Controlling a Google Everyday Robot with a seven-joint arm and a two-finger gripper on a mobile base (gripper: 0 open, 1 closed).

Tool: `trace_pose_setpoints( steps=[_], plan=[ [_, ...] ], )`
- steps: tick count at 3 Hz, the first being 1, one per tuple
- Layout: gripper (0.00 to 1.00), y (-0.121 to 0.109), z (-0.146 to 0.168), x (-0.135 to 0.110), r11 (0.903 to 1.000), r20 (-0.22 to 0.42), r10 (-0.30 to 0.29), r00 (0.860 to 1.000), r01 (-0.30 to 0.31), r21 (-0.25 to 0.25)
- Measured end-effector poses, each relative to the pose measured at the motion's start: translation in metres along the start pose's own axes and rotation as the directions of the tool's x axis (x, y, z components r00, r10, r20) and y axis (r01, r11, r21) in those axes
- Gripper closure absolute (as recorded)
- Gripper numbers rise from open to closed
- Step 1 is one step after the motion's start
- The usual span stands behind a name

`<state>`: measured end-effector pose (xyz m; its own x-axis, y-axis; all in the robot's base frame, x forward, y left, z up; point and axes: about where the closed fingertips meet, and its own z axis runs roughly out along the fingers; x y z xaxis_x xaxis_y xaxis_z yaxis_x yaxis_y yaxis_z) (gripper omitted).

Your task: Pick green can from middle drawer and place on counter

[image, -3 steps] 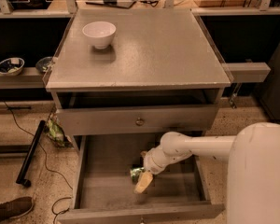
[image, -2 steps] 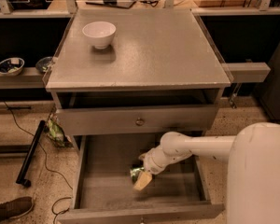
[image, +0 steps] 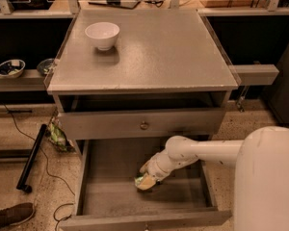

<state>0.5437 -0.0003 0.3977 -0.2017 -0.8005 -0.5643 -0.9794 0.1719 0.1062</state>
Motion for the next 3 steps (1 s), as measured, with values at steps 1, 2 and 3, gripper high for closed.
trace_pose_setpoints(
  steps=[1, 2, 3],
  plan=[
    [0.89, 0.0000, 0.0000, 0.0000, 1.0000, 0.000, 0.000, 1.000, 0.000, 0.000],
    [1.00, 0.0000, 0.0000, 0.0000, 1.0000, 0.000, 0.000, 1.000, 0.000, 0.000],
    [1.00, 0.0027, -0.0053, -0.0006, 0.9995, -0.011, 0.031, 0.999, -0.031, 0.003]
  ],
)
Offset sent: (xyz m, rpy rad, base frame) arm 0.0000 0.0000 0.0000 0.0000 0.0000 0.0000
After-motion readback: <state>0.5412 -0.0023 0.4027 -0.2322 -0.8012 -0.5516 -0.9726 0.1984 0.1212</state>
